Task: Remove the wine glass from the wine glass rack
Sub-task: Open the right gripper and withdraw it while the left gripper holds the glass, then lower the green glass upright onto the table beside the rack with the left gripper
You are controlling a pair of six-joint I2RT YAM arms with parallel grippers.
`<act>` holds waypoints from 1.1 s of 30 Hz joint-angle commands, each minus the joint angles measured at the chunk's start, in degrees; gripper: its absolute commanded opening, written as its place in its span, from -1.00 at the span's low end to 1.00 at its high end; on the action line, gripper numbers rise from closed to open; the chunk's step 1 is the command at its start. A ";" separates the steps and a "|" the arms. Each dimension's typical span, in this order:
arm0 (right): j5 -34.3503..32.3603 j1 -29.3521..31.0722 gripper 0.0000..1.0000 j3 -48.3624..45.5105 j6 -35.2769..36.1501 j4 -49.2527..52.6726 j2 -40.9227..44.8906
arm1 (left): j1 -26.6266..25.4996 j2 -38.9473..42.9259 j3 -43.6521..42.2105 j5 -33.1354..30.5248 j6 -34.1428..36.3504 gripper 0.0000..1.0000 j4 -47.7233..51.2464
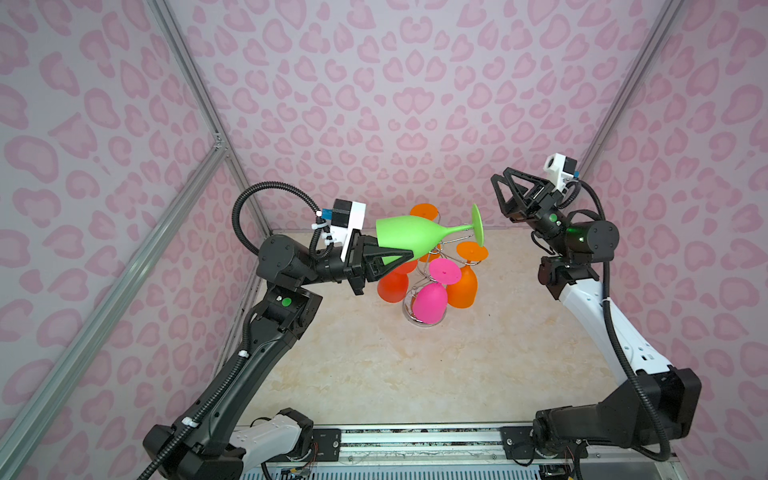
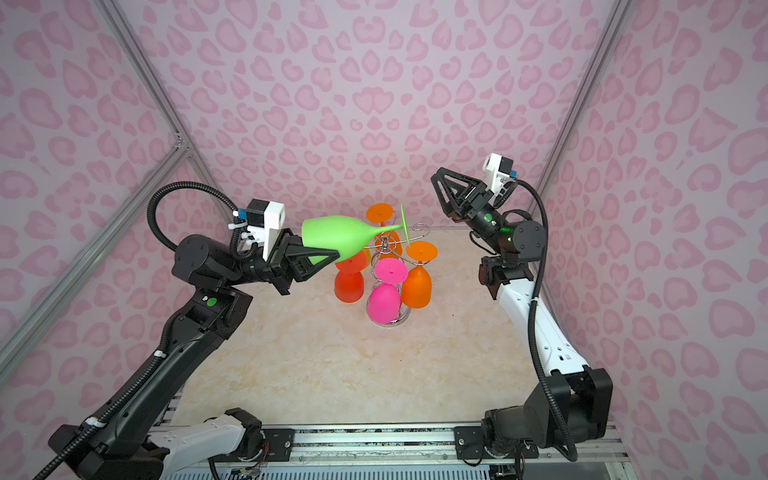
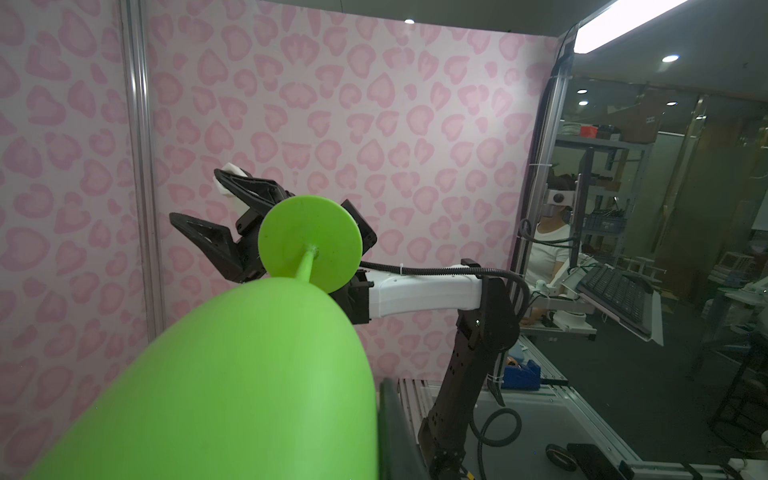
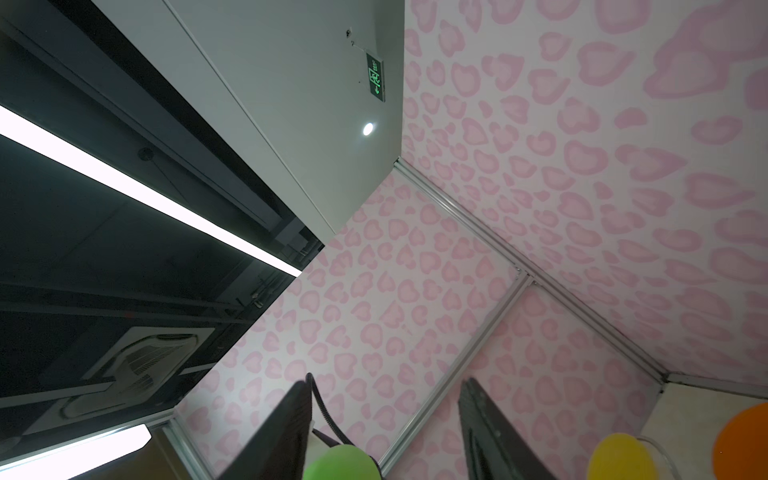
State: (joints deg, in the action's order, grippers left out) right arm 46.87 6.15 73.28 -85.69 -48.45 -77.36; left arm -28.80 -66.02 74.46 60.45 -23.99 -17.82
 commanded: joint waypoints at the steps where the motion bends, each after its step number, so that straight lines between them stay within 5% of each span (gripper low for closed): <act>1: -0.20 -2.84 0.22 -0.70 17.57 21.49 4.28 | -3.39 0.38 4.00 -5.08 21.75 -0.96 29.24; 6: -6.21 -8.33 0.28 -2.37 29.27 38.86 9.59 | -13.78 -2.14 9.90 -22.73 36.07 -0.96 48.25; 16: -7.07 -16.30 0.28 -10.19 29.48 40.40 11.62 | -30.25 -9.66 16.87 -44.26 43.92 -0.97 63.09; 27: -7.10 -17.04 0.29 -12.92 31.71 42.44 10.16 | -39.85 -27.03 27.11 -59.30 42.65 -0.97 78.24; 33: -6.88 -17.14 0.28 -14.77 31.72 41.77 9.60 | -41.68 -34.79 30.18 -59.37 41.04 -0.98 80.01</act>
State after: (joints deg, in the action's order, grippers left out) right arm 39.53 -10.98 59.27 -54.83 -6.07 -67.51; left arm -70.08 -98.54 103.26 2.44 17.93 59.79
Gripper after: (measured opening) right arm 0.642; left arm 0.065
